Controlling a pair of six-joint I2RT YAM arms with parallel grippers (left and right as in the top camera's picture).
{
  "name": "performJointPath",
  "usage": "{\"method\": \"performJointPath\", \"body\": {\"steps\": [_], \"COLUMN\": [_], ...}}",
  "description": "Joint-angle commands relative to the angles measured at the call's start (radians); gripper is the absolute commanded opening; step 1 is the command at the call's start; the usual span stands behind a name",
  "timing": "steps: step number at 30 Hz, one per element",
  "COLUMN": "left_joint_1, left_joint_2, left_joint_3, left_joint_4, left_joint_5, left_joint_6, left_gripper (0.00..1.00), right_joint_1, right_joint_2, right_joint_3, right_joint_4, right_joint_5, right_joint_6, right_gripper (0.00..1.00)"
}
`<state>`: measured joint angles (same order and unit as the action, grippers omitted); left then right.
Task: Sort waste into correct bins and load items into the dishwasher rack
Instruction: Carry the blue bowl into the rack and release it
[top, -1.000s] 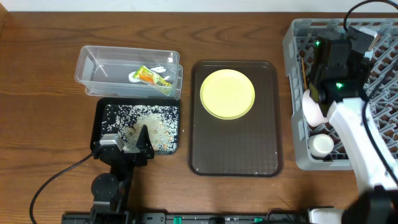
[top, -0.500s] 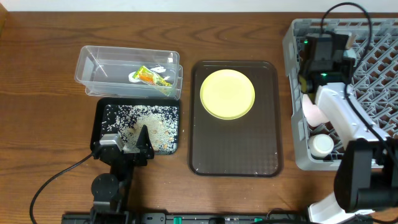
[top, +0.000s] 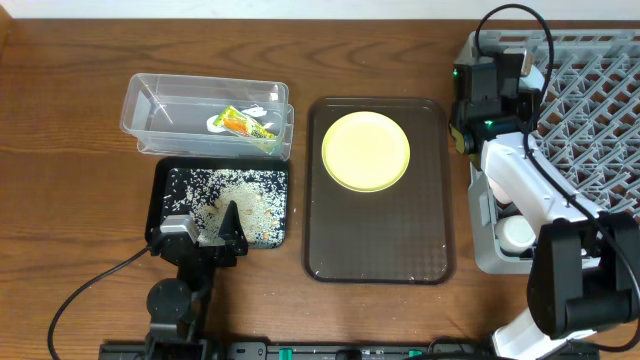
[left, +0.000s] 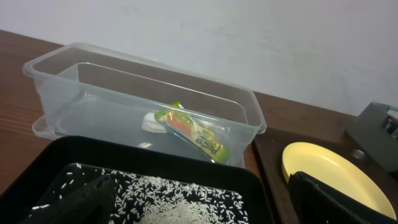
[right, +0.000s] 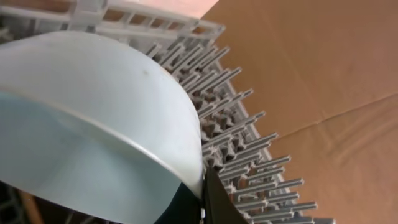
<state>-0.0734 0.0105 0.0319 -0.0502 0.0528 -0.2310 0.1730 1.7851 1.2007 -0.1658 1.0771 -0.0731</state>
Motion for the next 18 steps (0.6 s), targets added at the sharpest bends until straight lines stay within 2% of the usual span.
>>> {"method": "performJointPath", "body": {"steps": [1,5,12,18], "left_joint_1": [0.005,0.005,0.005,0.005], "left_joint_2": [-0.006,-0.006,-0.006,-0.006], "left_joint_3": [-0.028,-0.028,-0.028,-0.028], "left_joint_4": [-0.015,-0.014,-0.014,-0.014], "left_joint_5": [0.000,0.000,0.000,-0.001], "left_joint_6": [0.009,0.009,0.009,0.009], "left_gripper": [0.91,0.91,0.91,0.91], "right_joint_1": [-0.034,-0.074,-0.081,-0.032], "right_joint_2": [0.013,0.013,0.014,0.015], "right_joint_3": [0.003,0.003,0.003,0.002], "right_joint_4": [0.037,0.052,-0.019,-0.148], "right_joint_5": [0.045,-0.011,-0.155,-0.167], "right_joint_6": [-0.041,-0.042,-0.039,0.069], "right_gripper": [0.01,0.01,0.01,0.01]}}
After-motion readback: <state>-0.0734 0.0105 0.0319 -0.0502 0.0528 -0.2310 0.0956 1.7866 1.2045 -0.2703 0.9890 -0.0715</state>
